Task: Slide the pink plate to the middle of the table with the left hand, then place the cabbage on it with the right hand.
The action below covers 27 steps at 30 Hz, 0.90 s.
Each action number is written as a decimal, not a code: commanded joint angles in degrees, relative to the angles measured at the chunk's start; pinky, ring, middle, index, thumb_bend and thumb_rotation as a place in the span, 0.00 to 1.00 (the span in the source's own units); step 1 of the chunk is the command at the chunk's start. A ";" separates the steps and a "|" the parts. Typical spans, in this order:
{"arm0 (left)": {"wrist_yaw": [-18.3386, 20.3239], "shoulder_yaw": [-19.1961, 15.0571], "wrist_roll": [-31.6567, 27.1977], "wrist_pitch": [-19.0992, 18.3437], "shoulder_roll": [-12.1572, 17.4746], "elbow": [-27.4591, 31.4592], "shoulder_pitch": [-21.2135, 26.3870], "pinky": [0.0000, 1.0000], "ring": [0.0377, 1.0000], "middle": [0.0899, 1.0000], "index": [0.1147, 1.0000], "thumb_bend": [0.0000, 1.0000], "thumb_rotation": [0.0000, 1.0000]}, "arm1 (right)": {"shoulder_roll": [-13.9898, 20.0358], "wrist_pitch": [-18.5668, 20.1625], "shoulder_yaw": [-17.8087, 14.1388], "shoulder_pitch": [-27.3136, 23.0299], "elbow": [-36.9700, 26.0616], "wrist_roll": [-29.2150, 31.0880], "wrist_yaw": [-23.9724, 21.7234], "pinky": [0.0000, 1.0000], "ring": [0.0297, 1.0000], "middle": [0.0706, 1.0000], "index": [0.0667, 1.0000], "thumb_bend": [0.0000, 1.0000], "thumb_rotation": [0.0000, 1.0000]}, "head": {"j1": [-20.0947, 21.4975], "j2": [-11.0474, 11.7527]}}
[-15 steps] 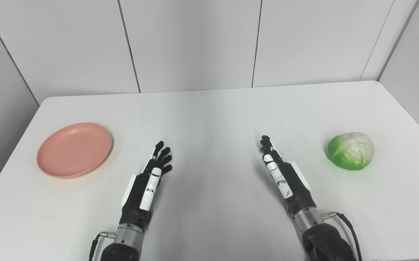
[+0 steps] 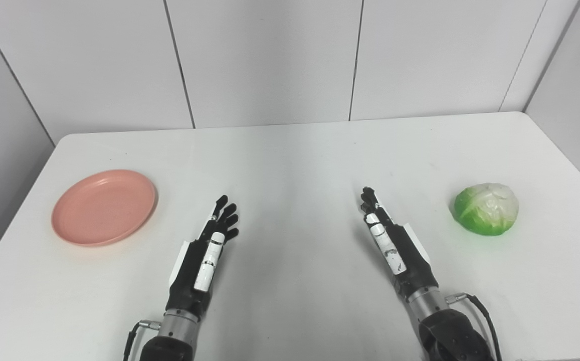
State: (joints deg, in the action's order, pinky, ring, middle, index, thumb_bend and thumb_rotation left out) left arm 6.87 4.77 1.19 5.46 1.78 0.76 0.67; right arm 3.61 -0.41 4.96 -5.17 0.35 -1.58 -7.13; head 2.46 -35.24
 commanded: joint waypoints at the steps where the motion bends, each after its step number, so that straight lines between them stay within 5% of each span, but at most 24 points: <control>1: -0.46 -0.25 0.29 0.65 0.47 -2.86 -0.52 0.90 0.94 0.95 0.95 0.47 1.00 | -0.45 -1.76 0.26 0.53 0.79 0.41 -0.08 1.00 1.00 1.00 1.00 0.30 1.00 | -0.07 0.01; 19: -0.38 -0.12 0.30 0.57 0.38 -2.45 -0.50 0.90 0.94 0.95 0.95 0.46 1.00 | -0.11 -1.90 0.32 0.47 0.91 0.39 -0.23 1.00 1.00 1.00 1.00 0.30 1.00 | -0.75 -0.06; 27: -2.13 0.88 3.17 2.39 -0.87 -5.17 0.23 0.91 0.94 0.95 0.94 0.47 1.00 | 1.20 -1.76 -0.73 0.60 0.66 1.72 -0.96 1.00 1.00 1.00 1.00 0.33 1.00 | -10.80 1.30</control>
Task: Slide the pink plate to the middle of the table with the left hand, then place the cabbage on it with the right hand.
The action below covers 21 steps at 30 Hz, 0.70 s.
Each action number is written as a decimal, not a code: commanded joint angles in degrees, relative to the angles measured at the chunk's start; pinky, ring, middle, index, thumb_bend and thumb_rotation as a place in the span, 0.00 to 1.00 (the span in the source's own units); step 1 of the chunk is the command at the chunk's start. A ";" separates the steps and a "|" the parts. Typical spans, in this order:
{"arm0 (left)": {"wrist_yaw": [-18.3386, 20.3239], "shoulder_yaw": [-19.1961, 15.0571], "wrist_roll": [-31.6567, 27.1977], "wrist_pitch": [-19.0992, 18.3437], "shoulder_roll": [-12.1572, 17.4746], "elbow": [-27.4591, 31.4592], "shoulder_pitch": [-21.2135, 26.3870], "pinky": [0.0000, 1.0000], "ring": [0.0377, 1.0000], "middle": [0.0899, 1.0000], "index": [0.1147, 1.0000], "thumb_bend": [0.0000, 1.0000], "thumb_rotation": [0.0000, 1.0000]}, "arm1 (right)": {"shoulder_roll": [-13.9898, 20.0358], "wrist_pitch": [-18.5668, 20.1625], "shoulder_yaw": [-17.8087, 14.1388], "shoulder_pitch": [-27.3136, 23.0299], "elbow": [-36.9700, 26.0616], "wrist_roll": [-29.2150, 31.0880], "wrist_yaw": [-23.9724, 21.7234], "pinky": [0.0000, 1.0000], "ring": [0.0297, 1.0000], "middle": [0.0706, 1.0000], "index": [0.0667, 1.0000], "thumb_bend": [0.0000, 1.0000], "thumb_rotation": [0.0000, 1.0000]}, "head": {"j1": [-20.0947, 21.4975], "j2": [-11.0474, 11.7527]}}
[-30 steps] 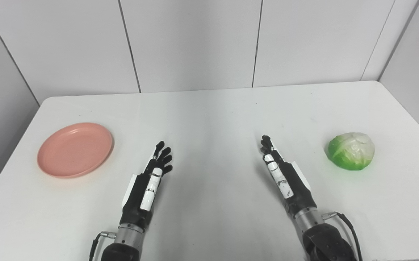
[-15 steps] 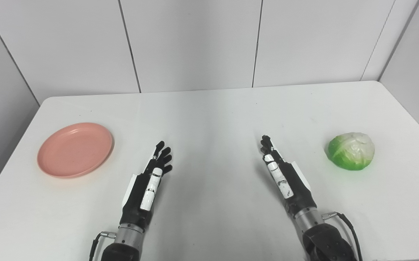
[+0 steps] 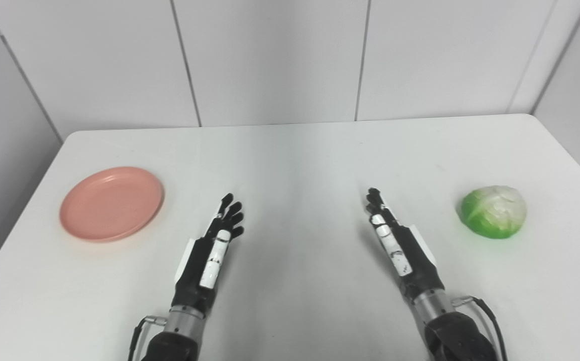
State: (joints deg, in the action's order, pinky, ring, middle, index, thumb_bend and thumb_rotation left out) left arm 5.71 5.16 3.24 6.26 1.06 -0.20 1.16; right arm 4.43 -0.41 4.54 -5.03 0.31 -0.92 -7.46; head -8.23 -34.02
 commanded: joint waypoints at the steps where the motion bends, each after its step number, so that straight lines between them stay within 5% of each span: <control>1: -1.23 0.81 1.68 2.08 -0.47 -4.96 -0.04 0.91 0.95 0.95 0.94 0.47 1.00 | 0.88 -1.84 -0.54 0.49 0.60 1.53 -1.04 1.00 1.00 1.00 1.00 0.33 1.00 | -3.65 0.84; 10: -3.31 1.85 3.69 5.03 -3.32 -11.33 1.85 0.95 0.96 0.96 0.95 0.46 1.00 | 3.18 -1.79 -2.13 0.29 0.69 4.06 -2.75 1.00 1.00 1.00 1.00 0.25 1.00 | -12.39 4.11; 21: -4.06 1.61 4.05 8.87 -4.05 -16.38 3.19 0.94 0.97 0.97 0.94 0.49 1.00 | 3.17 -0.95 -2.36 0.44 0.06 4.99 -2.86 1.00 1.00 1.00 1.00 0.16 1.00 | -13.67 6.19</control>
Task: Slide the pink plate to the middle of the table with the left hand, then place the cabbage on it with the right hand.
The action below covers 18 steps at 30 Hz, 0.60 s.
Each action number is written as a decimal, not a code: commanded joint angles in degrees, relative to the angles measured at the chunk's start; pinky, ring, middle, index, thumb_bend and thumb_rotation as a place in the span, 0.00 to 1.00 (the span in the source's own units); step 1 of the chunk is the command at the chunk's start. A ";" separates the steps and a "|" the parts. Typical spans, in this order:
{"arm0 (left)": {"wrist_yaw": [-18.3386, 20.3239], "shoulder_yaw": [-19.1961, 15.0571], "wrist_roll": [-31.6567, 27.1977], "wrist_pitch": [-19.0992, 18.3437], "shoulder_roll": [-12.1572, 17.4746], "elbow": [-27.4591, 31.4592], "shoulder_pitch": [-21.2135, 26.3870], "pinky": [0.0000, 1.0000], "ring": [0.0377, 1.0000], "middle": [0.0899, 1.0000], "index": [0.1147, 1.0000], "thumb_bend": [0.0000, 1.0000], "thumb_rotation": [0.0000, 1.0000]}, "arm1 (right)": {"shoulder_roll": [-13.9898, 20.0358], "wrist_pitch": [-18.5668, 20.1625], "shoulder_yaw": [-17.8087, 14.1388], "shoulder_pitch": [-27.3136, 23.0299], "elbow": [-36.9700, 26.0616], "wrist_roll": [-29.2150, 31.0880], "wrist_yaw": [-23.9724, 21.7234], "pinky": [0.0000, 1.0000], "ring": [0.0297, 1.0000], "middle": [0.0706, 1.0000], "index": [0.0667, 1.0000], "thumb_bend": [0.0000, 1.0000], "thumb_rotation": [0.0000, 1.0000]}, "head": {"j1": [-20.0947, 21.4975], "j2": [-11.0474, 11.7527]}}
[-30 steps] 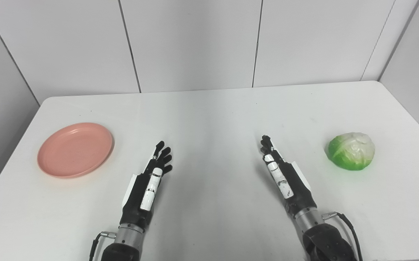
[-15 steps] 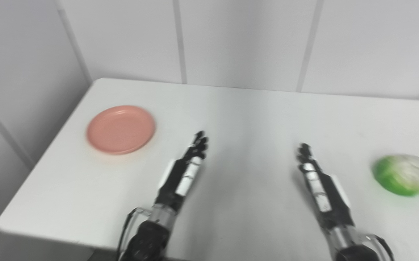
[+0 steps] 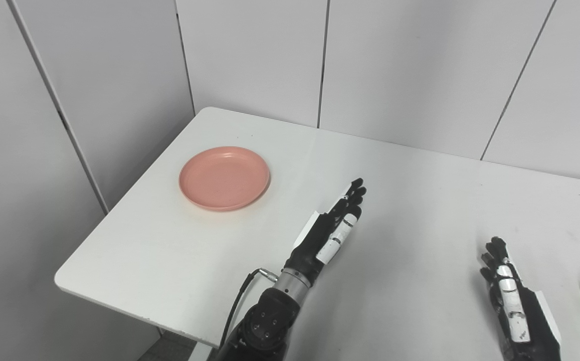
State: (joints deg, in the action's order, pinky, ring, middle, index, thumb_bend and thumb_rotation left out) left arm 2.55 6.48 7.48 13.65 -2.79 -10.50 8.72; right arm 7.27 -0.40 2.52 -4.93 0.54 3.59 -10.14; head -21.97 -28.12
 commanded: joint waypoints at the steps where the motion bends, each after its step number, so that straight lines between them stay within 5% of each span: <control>1: -0.90 0.26 -0.21 1.56 -0.19 -6.22 -4.36 0.94 0.97 0.97 0.94 0.49 1.00 | 0.30 -0.90 -0.31 0.37 -0.29 0.45 -0.20 1.00 1.00 1.00 1.00 0.15 1.00 | 0.07 0.30; 18: 1.12 -0.42 -3.55 -2.08 -0.23 -1.17 -5.26 0.97 0.98 0.99 0.99 0.45 1.00 | -0.80 0.14 0.11 0.61 -1.95 -0.26 0.40 1.00 1.00 1.00 1.00 0.10 1.00 | 0.48 0.62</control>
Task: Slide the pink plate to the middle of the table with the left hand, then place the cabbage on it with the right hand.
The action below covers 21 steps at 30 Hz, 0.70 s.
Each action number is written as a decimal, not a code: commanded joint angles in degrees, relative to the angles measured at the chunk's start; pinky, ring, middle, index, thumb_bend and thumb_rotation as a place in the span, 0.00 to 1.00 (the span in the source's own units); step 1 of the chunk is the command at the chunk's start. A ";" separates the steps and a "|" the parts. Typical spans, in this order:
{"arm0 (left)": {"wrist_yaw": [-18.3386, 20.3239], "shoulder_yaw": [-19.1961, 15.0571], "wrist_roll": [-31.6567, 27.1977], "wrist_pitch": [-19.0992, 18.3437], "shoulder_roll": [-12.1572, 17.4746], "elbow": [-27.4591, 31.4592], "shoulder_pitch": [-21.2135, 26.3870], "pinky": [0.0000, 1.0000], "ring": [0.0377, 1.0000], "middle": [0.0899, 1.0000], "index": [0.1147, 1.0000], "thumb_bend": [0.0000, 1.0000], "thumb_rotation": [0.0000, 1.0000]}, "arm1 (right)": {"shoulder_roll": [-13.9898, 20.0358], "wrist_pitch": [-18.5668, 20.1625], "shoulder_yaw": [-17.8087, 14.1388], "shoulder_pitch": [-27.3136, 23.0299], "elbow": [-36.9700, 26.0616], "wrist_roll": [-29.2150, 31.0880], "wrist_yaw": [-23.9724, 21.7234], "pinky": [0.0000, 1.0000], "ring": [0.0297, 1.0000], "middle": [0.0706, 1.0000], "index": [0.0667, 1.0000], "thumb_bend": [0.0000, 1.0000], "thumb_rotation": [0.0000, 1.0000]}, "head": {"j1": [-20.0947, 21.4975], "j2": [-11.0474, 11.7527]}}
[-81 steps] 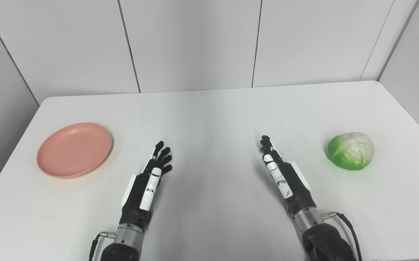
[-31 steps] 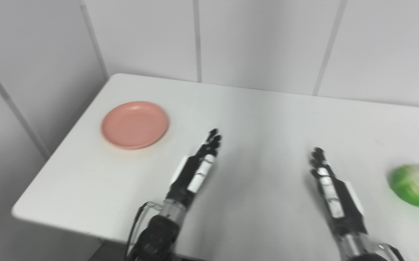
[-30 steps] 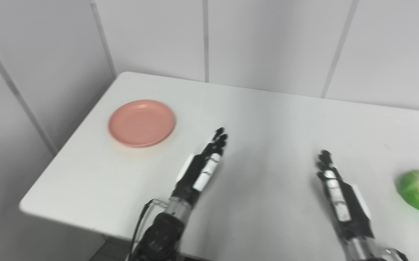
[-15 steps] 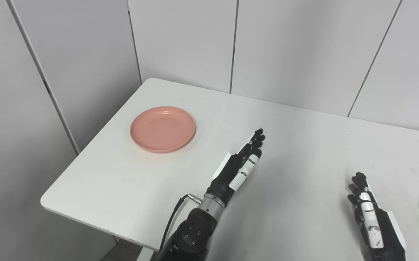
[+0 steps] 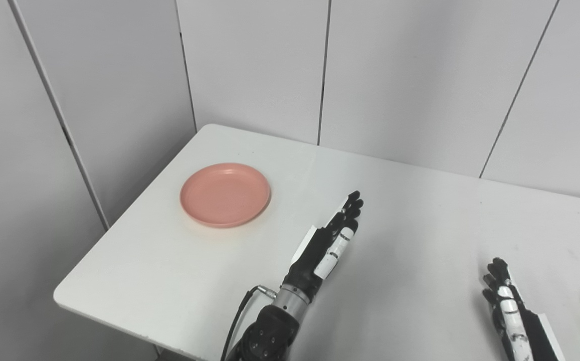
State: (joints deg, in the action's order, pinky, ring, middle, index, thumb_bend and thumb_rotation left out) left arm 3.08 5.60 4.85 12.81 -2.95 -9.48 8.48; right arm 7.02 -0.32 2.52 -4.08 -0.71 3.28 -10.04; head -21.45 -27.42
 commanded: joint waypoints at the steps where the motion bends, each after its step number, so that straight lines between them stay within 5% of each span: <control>1: 0.84 0.54 -1.19 -2.01 0.01 -1.19 -5.10 0.97 0.98 0.99 0.99 0.44 1.00 | -0.56 -0.04 0.15 -0.28 -0.60 -0.09 0.35 1.00 1.00 1.00 1.00 0.10 1.00 | -0.05 -0.08; 9: 2.96 0.50 -4.59 -7.39 0.48 6.97 -4.60 1.00 1.00 1.00 1.00 0.45 1.00 | -0.82 -0.83 0.27 -0.56 0.07 -0.54 0.75 1.00 1.00 1.00 1.00 0.09 1.00 | -1.63 0.07; 15: 3.15 -0.76 -6.84 -15.99 0.85 15.74 -2.73 1.00 1.00 1.00 1.00 0.47 1.00 | -0.84 -0.52 0.43 -0.60 -0.34 -0.19 0.39 1.00 1.00 1.00 1.00 0.08 1.00 | -1.83 0.04; 21: 3.34 -3.12 -8.92 -16.26 2.45 19.54 0.69 0.97 0.96 0.97 0.99 0.51 1.00 | -0.93 -0.15 0.56 -0.62 -0.71 -0.26 0.47 1.00 1.00 1.00 1.00 0.09 1.00 | -2.32 -0.09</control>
State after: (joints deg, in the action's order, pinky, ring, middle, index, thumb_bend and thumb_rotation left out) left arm 6.00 3.32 -2.58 -3.87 -0.99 7.61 5.73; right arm 6.64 -0.32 2.78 -4.31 -0.94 2.83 -9.51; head -23.64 -27.42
